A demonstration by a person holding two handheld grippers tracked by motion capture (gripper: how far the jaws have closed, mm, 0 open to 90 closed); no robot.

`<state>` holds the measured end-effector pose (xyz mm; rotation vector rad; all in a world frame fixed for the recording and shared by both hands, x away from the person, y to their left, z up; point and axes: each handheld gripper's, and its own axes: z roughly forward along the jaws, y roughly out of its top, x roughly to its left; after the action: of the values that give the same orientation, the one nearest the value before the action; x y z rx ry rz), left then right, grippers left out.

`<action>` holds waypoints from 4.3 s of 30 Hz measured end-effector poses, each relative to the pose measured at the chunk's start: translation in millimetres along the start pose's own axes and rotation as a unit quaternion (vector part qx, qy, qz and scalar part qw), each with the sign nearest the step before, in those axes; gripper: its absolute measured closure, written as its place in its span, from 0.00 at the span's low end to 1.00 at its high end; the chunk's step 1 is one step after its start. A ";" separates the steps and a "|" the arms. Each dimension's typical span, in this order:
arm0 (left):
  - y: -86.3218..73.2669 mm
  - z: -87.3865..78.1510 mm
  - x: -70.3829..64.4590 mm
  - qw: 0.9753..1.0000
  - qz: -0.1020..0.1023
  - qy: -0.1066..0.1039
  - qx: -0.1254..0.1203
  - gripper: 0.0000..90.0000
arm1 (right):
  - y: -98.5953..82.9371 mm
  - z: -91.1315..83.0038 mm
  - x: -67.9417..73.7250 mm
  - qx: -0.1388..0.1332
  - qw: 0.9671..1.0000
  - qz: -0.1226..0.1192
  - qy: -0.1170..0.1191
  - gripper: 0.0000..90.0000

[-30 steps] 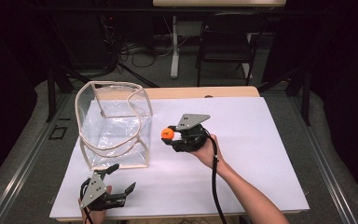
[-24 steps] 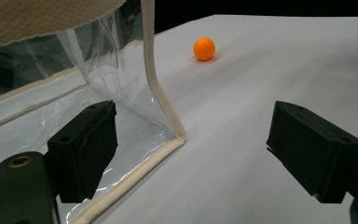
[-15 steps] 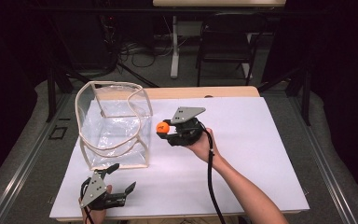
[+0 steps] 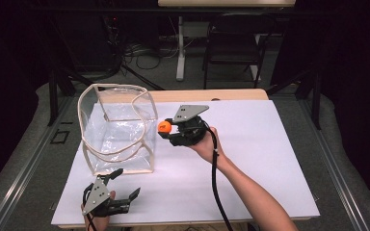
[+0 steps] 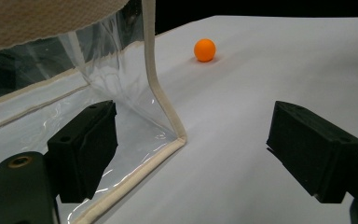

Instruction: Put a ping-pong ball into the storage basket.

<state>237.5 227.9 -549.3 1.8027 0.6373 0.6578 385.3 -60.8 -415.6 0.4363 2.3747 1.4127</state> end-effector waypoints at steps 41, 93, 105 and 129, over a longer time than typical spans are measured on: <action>0.5 -1.6 0.6 1.000 0.000 0.002 -0.005 0.17 | 45.5 7.4 -6.7 -0.006 1.000 -0.015 -0.002 0.57; 1.1 -1.6 1.2 1.000 -0.001 0.003 -0.006 0.17 | 89.1 34.6 2.7 -0.008 0.999 -0.036 0.008 0.57; 1.0 -3.2 1.9 1.000 0.000 0.005 -0.006 0.17 | 96.7 43.4 7.6 0.002 0.999 -0.046 0.007 0.57; 1.0 -4.6 2.4 1.000 0.000 0.006 -0.008 0.17 | 102.5 69.4 17.0 0.054 0.997 -0.061 0.011 0.57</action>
<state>236.1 232.2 -546.7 1.7845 0.6389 0.6717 409.5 47.5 -358.2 0.2992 2.4592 1.2471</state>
